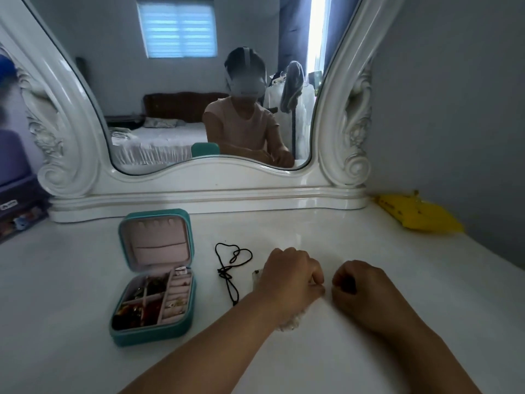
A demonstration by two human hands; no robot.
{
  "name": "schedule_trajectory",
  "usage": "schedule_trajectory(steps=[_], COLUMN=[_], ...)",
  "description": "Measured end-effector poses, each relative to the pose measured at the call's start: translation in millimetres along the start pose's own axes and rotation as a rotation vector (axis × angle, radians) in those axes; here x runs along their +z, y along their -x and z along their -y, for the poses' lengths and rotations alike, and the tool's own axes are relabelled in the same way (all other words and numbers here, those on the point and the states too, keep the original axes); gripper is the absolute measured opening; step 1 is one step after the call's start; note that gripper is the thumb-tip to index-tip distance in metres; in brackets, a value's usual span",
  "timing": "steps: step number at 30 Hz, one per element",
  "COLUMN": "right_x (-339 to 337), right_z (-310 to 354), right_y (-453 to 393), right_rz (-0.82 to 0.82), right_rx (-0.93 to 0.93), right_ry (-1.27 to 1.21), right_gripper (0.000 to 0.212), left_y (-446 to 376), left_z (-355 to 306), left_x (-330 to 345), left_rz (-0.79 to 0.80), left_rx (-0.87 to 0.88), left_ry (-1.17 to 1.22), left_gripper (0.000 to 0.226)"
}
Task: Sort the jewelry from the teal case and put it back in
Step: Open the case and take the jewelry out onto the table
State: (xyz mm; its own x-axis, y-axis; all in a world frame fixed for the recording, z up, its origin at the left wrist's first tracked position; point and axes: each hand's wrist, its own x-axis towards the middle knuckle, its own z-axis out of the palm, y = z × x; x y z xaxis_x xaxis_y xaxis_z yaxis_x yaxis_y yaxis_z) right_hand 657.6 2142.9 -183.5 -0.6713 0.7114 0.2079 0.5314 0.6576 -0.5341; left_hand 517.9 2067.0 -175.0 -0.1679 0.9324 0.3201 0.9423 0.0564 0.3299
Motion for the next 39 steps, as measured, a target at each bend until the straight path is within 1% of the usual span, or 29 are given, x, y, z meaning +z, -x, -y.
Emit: schedule_trajectory(steps=[4, 7, 11, 14, 18, 21, 22, 25, 27, 30, 35, 39], right_x=[-2.2, -4.0, -3.3, 2.1, 23.5, 40.4, 45.2, 59.7, 70.3, 83.2, 92.3, 89.4], right_z=[0.4, 4.4, 22.9, 44.4, 82.1, 106.2, 115.0, 137.6, 150.0, 161.9, 170.2, 177.3], right_y=[-0.6, -0.3, -0.2, -0.9, -3.0, -4.8, -5.3, -6.3, -8.4, -11.9, -16.6, -18.9], right_rz=[0.026, 0.011, -0.035, -0.054, -0.018, 0.025, 0.037, 0.069, 0.091, 0.133, 0.171, 0.245], right_rx=[0.003, -0.004, -0.075, -0.156, -0.248, -0.302, -0.321, -0.397, -0.447, -0.5, -0.533, -0.486], right_ry=[-0.056, -0.064, -0.108, -0.154, -0.204, -0.244, -0.249, -0.243, -0.24, -0.225, -0.13, -0.032], right_gripper=[0.009, 0.014, 0.019, 0.017, 0.009, 0.014, 0.013, 0.007, 0.008, 0.01, 0.008, 0.012], left_y=[1.4, 6.5, 23.1, 39.7, 67.4, 88.1, 95.1, 113.9, 124.5, 135.9, 147.3, 149.6], left_z=[0.2, 5.1, 17.0, 28.4, 56.2, 78.3, 86.0, 106.6, 117.5, 129.1, 139.0, 140.2], left_x=[0.9, -5.3, -21.9, -36.6, -61.9, -81.1, -87.7, -105.8, -114.5, -120.4, -121.1, -117.6], left_rz=[0.024, 0.014, -0.054, -0.093, -0.182, -0.224, -0.245, -0.273, -0.281, -0.287, -0.239, -0.223], left_rx=[-0.047, -0.063, -0.07, -0.085, -0.122, -0.199, -0.227, -0.31, -0.347, -0.383, -0.361, -0.304], left_ry=[0.053, 0.084, 0.151, 0.157, 0.128, 0.135, 0.136, 0.066, 0.028, 0.037, 0.04, 0.053], left_gripper=[0.019, 0.02, 0.014, 0.014, 0.01, 0.007, 0.007, 0.009, 0.01, 0.01, 0.008, 0.005])
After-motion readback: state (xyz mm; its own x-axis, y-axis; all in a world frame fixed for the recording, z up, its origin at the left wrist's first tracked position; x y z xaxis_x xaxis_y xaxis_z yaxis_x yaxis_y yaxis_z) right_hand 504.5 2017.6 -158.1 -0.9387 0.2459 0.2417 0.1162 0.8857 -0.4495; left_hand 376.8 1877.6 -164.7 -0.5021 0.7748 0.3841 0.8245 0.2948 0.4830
